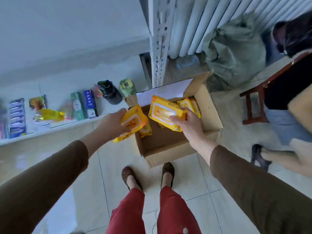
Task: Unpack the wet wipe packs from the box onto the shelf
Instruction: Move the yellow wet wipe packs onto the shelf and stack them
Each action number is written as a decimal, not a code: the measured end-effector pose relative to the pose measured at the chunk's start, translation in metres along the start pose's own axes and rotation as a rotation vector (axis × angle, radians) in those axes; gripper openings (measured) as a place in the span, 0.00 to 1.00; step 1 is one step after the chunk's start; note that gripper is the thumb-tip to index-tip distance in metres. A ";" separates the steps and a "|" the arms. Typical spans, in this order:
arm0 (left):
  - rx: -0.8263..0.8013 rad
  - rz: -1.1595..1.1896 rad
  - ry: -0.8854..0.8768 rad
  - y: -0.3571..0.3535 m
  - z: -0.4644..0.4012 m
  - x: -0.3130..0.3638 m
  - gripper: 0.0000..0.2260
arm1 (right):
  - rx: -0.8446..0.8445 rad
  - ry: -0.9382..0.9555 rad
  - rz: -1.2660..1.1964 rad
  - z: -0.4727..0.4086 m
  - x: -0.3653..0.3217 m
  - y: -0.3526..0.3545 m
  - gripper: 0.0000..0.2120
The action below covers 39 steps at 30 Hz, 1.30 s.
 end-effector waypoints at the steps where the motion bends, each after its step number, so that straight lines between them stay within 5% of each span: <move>1: 0.027 0.050 0.011 0.025 0.020 -0.007 0.30 | -0.014 0.030 0.007 0.014 -0.027 -0.011 0.16; 4: 0.106 0.131 -0.019 0.096 0.072 -0.031 0.30 | -0.067 0.103 0.023 0.052 -0.098 -0.049 0.15; 10: 0.218 0.288 -0.106 0.221 0.139 -0.097 0.14 | -0.119 0.280 0.057 0.098 -0.224 -0.129 0.13; 17: 0.394 0.244 -0.156 0.335 0.157 -0.165 0.17 | -0.122 0.439 0.120 0.099 -0.326 -0.220 0.13; 39: 0.424 0.073 -0.122 0.541 -0.111 -0.240 0.17 | -0.176 0.384 0.151 -0.195 -0.493 -0.358 0.13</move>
Point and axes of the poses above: each hand's wrist, its own z-axis away from the middle knuckle, its own y-axis out of the back of the hand, x = y × z, the point moved 9 cm from there along -z, towards the middle knuckle, and after that the axes turned 2 degrees about -z, right-handed, at the moved point
